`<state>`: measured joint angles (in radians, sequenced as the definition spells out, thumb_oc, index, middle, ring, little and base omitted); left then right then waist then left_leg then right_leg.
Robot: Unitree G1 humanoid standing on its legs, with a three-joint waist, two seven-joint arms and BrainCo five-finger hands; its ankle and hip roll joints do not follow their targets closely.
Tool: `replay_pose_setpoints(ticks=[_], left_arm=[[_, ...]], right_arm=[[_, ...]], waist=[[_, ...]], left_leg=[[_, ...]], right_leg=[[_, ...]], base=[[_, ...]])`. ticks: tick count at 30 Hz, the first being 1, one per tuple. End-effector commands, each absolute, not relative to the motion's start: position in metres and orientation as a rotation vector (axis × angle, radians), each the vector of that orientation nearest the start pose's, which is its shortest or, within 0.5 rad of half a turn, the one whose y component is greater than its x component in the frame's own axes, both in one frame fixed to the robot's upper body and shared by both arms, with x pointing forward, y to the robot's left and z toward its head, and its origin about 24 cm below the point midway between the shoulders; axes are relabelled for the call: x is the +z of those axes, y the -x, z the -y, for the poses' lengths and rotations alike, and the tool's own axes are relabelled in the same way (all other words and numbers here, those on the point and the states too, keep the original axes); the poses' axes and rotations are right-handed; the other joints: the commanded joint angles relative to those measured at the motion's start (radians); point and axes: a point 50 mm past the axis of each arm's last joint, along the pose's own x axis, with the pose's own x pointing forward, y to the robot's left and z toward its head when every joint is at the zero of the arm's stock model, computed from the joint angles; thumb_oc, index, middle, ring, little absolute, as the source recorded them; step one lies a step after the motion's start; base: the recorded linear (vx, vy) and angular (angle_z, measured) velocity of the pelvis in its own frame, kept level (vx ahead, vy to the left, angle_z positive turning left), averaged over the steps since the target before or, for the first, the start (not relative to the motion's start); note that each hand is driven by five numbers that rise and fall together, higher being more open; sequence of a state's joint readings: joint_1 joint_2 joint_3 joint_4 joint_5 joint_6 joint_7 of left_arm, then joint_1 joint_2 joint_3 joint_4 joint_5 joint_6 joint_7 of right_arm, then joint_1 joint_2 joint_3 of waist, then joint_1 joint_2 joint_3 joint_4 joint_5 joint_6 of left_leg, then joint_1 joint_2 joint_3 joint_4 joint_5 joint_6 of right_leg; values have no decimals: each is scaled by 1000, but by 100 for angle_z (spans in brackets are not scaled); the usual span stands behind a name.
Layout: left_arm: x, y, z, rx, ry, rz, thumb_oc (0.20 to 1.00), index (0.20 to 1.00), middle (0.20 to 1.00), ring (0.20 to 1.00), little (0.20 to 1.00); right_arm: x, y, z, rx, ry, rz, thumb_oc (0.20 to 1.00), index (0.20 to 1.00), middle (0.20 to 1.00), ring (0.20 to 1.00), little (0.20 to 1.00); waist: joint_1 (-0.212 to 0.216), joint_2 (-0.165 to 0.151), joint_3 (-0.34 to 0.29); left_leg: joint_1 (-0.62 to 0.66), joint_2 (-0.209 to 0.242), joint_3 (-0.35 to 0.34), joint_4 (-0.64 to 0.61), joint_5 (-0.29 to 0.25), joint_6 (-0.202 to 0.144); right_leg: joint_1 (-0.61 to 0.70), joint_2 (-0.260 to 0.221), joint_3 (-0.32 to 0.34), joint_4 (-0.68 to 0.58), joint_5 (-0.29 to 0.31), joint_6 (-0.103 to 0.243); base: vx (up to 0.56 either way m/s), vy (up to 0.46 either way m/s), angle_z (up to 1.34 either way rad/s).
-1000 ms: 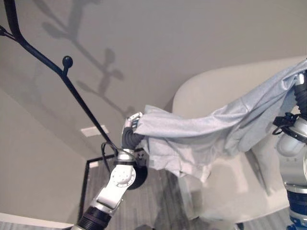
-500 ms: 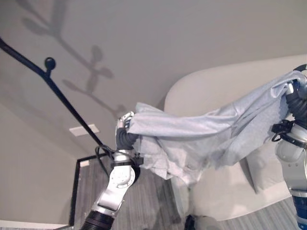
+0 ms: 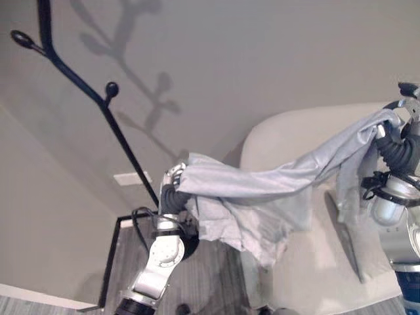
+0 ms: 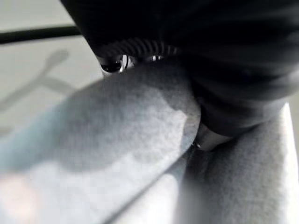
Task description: Hang the clothes on the sofa on the clothes rack.
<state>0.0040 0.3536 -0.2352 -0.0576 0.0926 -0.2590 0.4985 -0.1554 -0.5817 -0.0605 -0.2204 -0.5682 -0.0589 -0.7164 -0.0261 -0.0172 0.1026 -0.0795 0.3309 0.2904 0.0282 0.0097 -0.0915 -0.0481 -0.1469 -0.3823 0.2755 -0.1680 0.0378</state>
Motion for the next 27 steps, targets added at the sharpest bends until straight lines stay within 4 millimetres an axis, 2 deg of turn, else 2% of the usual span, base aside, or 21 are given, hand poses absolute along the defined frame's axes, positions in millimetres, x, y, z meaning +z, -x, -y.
replay_pose_setpoints(ticks=[1,3,4,5,6,7,8,9,10,11,12,13,14,18,20,21,22,23,24,26,27], left_arm=[[122,-242,-171,207,-291,581,200,200,200,200,200],[125,-245,-168,189,-302,595,200,200,200,200,200],[128,-247,-167,178,-320,611,200,200,200,200,200],[129,-247,-167,176,-322,613,200,200,200,200,200],[137,-248,-166,153,-380,665,200,200,200,200,200],[143,-248,-167,159,-414,699,200,200,200,200,200],[146,-248,-167,164,-417,718,200,200,200,200,200],[147,-248,-168,167,-418,720,200,200,200,200,200],[159,-247,-171,200,-410,778,200,200,200,200,200],[160,-247,-171,202,-411,778,200,200,200,200,200],[170,-244,-176,228,-437,834,200,200,200,200,200],[174,-241,-179,243,-450,856,200,200,200,200,200],[184,-236,-190,305,-477,901,200,200,200,200,200],[211,-232,-204,448,-470,1038,200,200,200,200,200],[230,-235,-206,523,-446,1125,200,200,200,200,200],[247,-241,-201,574,-429,1204,200,200,200,200,200],[248,-243,-199,577,-427,1209,200,200,200,200,200],[262,-244,-196,603,-470,1272,200,200,200,200,200],[265,-246,-193,606,-482,1288,200,200,200,200,200],[271,-247,-193,620,-485,1307,200,200,200,200,200],[274,-248,-194,630,-481,1317,200,200,200,200,200]], right_arm=[[218,-236,243,-778,904,961,200,200,200,200,200],[217,-234,245,-805,901,951,200,200,200,200,200],[216,-233,247,-826,901,947,200,200,200,200,200],[216,-233,247,-829,900,946,200,200,200,200,200],[217,-233,249,-868,912,946,200,200,200,200,200],[220,-235,248,-885,899,959,200,200,200,200,200],[223,-237,246,-892,890,974,200,200,200,200,200],[223,-238,245,-892,889,976,200,200,200,200,200],[232,-243,239,-908,863,1014,200,200,200,200,200],[232,-244,239,-907,862,1015,200,200,200,200,200],[239,-246,237,-916,843,1042,200,200,200,200,200],[242,-247,237,-920,842,1047,200,200,200,200,200],[252,-247,234,-920,823,1087,200,200,200,200,200],[273,-245,228,-929,832,1193,200,200,200,200,200],[285,-243,232,-979,859,1235,200,200,200,200,200],[295,-240,236,-1023,887,1269,200,200,200,200,200],[297,-240,237,-1028,889,1272,200,200,200,200,200],[307,-234,241,-1072,905,1308,200,200,200,200,200],[308,-235,242,-1080,901,1306,200,200,200,200,200],[312,-236,244,-1085,904,1314,200,200,200,200,200],[315,-236,246,-1092,916,1316,200,200,200,200,200]], waist=[[8,-4,4],[10,-13,0],[12,-20,-7],[13,-23,-7],[13,-27,-16],[15,-32,-17],[17,-29,-17],[18,-34,-16],[29,-18,-15],[29,-21,-13],[30,-8,-15],[25,-7,-17],[16,-4,-15],[4,-4,-6],[-21,-14,2],[-41,-25,-4],[-40,-23,0],[-45,-36,-36],[-42,-37,-51],[-36,-42,-94],[-36,-36,-110]], left_leg=[[-15,3,-23,42,86,-68],[-51,-23,-26,142,44,-53],[-57,-39,-21,177,14,-36],[-62,-43,-20,181,14,-31],[-48,-83,-3,197,-31,7],[-27,-113,18,184,-48,32],[-10,-128,31,178,-60,46],[-8,-135,37,174,-59,51],[43,-176,60,152,-99,78],[46,-180,61,151,-100,79],[86,-220,86,123,-117,103],[109,-240,87,103,-121,111],[162,-275,90,43,-115,119],[238,-311,65,-2,-125,117],[265,-320,45,-3,-140,107],[284,-324,28,1,-159,99],[281,-323,26,2,-157,99],[299,-329,12,0,-184,98],[311,-324,10,2,-192,93],[321,-308,31,11,-194,73],[323,-293,9,24,-206,57]], right_leg=[[207,-61,53,-164,8,83],[224,-99,50,-133,18,89],[222,-123,48,-108,42,98],[219,-127,47,-108,47,100],[205,-176,48,-42,104,113],[179,-209,47,14,129,117],[161,-231,31,58,163,114],[154,-239,39,67,162,118],[135,-298,-27,164,202,121],[134,-303,-25,168,199,122],[116,-309,-88,246,203,126],[99,-286,-92,266,192,126],[50,-227,-77,282,166,125],[-61,-109,-83,223,135,125],[-117,-43,-46,127,142,124],[-134,-13,-11,33,171,126],[-130,-11,-14,20,177,126],[-79,17,3,-52,156,98],[-49,30,-1,-82,151,86],[3,50,-29,-149,160,70],[29,65,-16,-184,158,73]], base=[[382,544,-11],[297,356,2],[205,248,16],[261,435,30],[217,501,45],[265,608,50],[92,314,33],[178,462,12],[141,343,-6],[271,643,-41],[194,419,-53],[312,577,-55],[248,331,-40],[181,133,-29],[223,5,26],[213,-7,63],[304,-34,97],[236,-66,87],[374,-114,94],[284,-129,64],[190,-127,41]])
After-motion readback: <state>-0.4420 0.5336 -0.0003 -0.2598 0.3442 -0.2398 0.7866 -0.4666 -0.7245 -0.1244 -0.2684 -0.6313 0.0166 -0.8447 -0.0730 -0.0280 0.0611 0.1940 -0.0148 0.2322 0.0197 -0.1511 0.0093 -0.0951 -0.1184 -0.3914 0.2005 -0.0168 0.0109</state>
